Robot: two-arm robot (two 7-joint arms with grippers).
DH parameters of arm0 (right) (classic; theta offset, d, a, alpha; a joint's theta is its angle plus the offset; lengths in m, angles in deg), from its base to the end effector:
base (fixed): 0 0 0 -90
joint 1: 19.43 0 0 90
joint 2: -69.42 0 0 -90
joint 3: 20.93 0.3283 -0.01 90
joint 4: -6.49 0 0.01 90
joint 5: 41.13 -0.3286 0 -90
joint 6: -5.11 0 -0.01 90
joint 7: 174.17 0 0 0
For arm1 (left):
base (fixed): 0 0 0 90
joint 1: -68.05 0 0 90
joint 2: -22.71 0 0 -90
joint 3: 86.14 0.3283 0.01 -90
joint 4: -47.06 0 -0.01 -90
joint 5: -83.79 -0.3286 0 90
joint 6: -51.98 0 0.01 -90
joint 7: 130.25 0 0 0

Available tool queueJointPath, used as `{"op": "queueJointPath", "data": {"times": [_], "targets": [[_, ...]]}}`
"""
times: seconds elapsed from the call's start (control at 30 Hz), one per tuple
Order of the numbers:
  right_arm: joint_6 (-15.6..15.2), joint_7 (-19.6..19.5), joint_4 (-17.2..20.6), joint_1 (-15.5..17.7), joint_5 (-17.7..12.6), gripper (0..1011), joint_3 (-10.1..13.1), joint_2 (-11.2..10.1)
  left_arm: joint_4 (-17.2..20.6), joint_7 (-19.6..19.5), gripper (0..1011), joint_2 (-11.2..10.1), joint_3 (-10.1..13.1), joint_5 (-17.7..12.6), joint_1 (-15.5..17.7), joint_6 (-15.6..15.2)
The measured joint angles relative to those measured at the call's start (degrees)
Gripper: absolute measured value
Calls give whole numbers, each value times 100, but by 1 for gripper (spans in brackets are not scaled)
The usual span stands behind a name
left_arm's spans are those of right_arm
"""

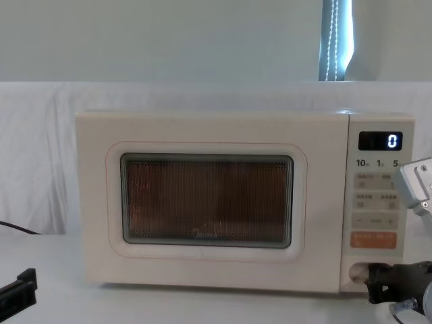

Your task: Press the button to open the microwave door with one hand; close the microwave door with the other hand.

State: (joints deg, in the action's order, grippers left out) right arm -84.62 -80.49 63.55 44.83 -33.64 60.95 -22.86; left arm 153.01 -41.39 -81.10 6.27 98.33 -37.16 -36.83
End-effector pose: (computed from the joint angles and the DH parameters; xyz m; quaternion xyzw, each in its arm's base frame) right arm 0.4842 0.0200 -0.3460 -0.1249 -0.0374 -0.6360 0.7606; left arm 0.2629 0.0446 -0.3212 -0.0173 0.0064 0.6616 0.7496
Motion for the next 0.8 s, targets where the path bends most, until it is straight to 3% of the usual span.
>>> {"op": "queueJointPath", "data": {"times": [0.5, 0.8], "targets": [[27, 12, -29, -11, -64, 0, 22, 13, 0, 0, 1001, 0, 0, 0, 0, 0], [-115, 203, 430, 265, -248, 0, 85, -45, 0, 0, 1001, 0, 0, 0, 0, 0]]}}
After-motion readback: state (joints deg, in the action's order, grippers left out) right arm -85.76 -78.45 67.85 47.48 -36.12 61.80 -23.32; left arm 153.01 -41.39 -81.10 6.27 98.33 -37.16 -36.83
